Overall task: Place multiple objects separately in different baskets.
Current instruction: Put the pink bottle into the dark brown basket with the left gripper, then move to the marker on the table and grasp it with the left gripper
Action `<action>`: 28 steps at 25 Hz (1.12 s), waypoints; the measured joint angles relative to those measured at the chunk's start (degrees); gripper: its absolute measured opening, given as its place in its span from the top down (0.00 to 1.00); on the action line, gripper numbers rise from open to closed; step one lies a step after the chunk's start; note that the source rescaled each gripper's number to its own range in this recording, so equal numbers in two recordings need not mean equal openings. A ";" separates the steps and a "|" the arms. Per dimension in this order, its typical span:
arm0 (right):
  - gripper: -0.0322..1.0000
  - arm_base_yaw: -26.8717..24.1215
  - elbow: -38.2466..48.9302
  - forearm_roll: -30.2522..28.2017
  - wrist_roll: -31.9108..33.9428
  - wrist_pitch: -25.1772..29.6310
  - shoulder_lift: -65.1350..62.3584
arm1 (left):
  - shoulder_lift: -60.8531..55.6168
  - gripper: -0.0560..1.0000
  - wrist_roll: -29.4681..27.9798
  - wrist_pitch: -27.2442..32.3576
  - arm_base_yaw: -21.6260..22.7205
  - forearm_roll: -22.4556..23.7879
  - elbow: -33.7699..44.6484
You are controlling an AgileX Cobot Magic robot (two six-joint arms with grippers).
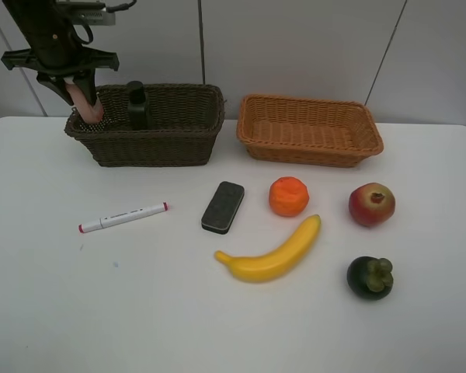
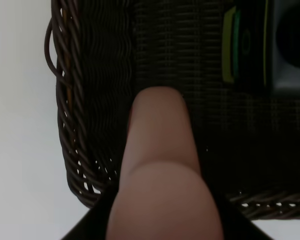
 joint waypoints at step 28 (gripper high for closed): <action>0.00 0.00 0.00 0.00 0.00 0.00 0.00 | -13.29 0.02 17.07 9.80 -6.77 -6.13 6.74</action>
